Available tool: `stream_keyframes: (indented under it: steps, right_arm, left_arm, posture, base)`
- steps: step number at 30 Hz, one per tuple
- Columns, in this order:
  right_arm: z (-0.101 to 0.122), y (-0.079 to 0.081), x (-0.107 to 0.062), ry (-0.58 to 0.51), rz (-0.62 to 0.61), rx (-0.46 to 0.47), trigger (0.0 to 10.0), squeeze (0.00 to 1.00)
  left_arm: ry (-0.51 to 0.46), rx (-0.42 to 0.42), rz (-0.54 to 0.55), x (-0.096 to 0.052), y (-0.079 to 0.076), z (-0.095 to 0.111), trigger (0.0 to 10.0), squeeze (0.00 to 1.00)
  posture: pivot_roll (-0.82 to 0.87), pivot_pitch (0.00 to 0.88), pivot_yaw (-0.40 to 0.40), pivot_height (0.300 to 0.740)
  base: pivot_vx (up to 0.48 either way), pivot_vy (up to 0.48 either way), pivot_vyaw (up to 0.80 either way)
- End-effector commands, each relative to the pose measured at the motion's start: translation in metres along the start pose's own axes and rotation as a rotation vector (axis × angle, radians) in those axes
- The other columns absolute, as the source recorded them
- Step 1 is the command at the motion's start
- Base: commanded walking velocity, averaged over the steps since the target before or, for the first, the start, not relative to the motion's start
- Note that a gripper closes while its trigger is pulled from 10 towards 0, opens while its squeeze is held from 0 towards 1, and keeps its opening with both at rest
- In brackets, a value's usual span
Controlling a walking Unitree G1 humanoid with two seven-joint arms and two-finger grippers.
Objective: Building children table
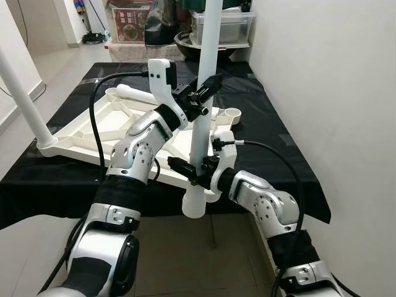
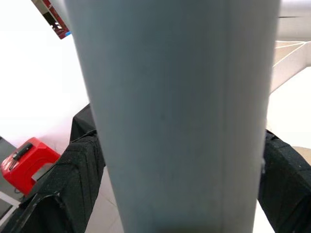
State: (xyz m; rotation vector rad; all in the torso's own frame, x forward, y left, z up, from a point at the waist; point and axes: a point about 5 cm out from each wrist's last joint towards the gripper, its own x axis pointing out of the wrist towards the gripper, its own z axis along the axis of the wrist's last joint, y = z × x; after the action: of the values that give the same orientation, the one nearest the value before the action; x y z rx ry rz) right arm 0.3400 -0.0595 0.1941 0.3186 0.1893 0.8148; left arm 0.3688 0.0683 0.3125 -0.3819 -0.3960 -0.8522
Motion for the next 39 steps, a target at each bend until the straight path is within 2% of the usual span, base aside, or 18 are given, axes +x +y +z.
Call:
stream_keyframes:
  steps: [1, 31, 32, 33, 39]
  right_arm:
    - [0.0029, 0.0057, 0.0058, -0.009, 0.020, -0.012, 10.0, 0.00]
    - [0.0071, 0.0086, 0.0104, -0.021, 0.037, -0.026, 10.0, 0.00]
    - [0.0071, 0.0086, 0.0105, -0.021, 0.038, -0.026, 6.1, 0.00]
    - [0.0067, 0.0088, 0.0101, -0.020, 0.040, -0.026, 0.0, 0.00]
    - [0.0065, 0.0088, 0.0097, -0.021, 0.038, -0.024, 0.0, 0.00]
  left_arm:
    - [-0.014, -0.022, -0.042, 0.0068, -0.0099, -0.0008, 10.0, 0.00]
    - [-0.003, -0.048, -0.053, 0.0066, -0.0172, -0.0105, 10.0, 0.00]
    - [-0.003, -0.048, -0.053, 0.0066, -0.0171, -0.0103, 10.0, 0.00]
    - [-0.003, -0.048, -0.052, 0.0066, -0.0170, -0.0101, 10.0, 0.00]
    - [-0.005, -0.048, -0.054, 0.0068, -0.0169, -0.0093, 10.0, 0.00]
  posture:
    - [0.05, 0.066, -0.023, 0.740]
    - [0.05, 0.059, -0.025, 0.740]
    - [0.05, 0.059, -0.025, 0.740]
    - [0.05, 0.060, -0.024, 0.740]
    - [0.05, 0.061, -0.022, 0.740]
  base:
    - [0.000, 0.000, 0.00]
    - [0.000, 0.000, 0.00]
    - [0.000, 0.000, 0.00]
    - [0.000, 0.000, 0.00]
    - [0.000, 0.000, 0.00]
